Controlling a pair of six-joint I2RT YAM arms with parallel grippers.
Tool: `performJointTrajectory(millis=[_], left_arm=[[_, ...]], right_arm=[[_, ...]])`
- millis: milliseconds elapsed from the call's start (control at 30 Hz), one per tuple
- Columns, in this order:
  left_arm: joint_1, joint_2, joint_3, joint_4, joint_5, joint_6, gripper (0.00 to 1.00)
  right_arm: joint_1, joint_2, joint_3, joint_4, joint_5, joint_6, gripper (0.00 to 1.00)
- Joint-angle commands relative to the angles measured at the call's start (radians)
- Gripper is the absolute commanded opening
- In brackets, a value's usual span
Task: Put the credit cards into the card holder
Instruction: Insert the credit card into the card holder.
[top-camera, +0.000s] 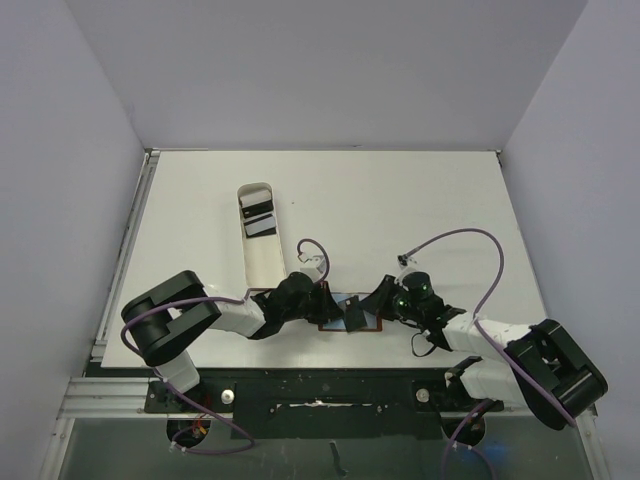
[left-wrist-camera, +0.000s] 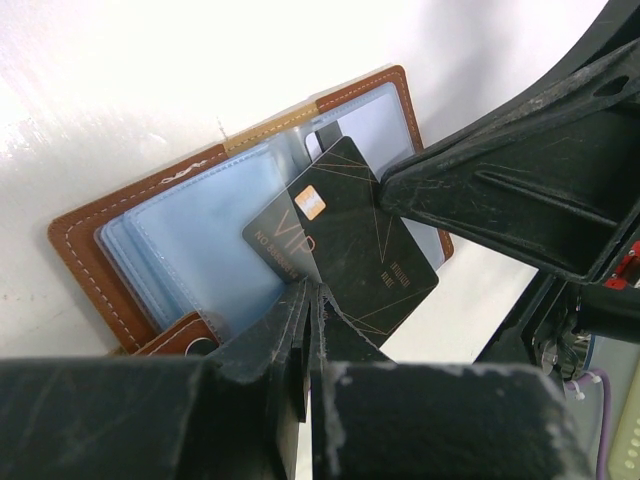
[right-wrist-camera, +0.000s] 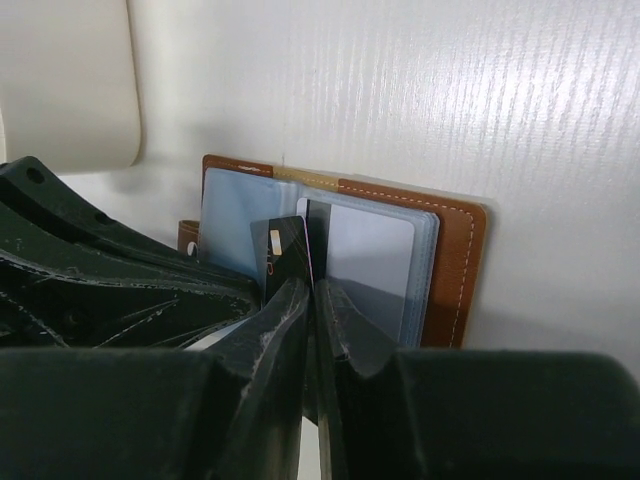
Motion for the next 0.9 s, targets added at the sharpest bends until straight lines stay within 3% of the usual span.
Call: performJointTrajectory(millis=[0, 500, 733, 867], left_arm=[[0.004, 0.018, -0.010, -0.034, -0.033, 0.009, 0.00], [0.003, 0.012, -0.013, -0.040, -0.044, 0.007, 0.00], [0.002, -0.044, -0.004, -0.090, -0.031, 0.003, 0.00], [0.003, -0.162, 0.004, -0.179, -0.038, -0.002, 0.10]], right_arm=[[-0.013, -0.014, -0.026, 0.132, -0.101, 0.043, 0.10], [-0.031, 0.093, -0.048, 0.269, -0.220, 0.070, 0.10], [-0.042, 0.046, -0.071, 0.239, -0.133, 0.050, 0.01], [-0.042, 0.028, -0.082, 0.246, -0.085, 0.038, 0.00]])
